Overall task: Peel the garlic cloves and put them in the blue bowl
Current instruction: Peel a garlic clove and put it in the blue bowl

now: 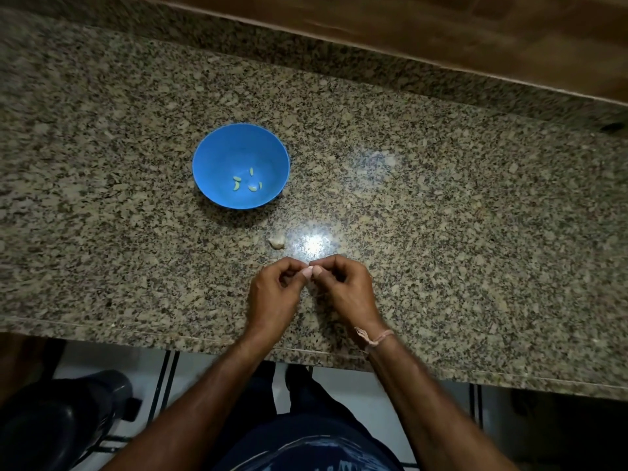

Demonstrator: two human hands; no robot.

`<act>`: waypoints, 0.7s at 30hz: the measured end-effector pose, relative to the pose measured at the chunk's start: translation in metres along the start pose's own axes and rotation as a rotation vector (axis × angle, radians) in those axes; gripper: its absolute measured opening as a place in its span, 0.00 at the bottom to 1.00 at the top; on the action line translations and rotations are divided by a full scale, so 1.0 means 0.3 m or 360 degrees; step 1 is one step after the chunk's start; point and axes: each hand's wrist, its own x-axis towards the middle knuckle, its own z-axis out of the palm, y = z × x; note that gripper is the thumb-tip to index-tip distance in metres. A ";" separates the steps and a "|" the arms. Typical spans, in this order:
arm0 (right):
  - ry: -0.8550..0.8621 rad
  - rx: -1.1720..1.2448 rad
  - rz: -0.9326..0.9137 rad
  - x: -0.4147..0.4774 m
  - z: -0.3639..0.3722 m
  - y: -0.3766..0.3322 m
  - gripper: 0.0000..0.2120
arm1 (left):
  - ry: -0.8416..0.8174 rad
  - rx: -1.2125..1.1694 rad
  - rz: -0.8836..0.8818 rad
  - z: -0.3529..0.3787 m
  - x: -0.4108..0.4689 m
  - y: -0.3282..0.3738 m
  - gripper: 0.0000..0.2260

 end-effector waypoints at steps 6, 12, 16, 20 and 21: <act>-0.0069 0.0286 -0.0013 -0.026 -0.022 -0.015 0.05 | 0.0051 -0.0152 -0.0035 -0.012 -0.007 0.038 0.03; 0.0053 0.0239 -0.0117 -0.045 -0.035 -0.024 0.04 | -0.0021 -0.0315 -0.0035 -0.009 -0.023 0.064 0.03; 0.0079 0.0178 -0.0197 -0.048 -0.046 -0.022 0.04 | 0.0033 -0.0263 0.0001 -0.004 -0.034 0.088 0.04; 0.0106 0.0109 -0.0250 -0.053 -0.047 -0.010 0.05 | 0.0109 -0.0138 0.0030 0.003 -0.044 0.112 0.03; 0.0120 0.0083 -0.0267 -0.055 -0.046 -0.008 0.05 | 0.0123 -0.0116 0.0033 0.005 -0.046 0.116 0.02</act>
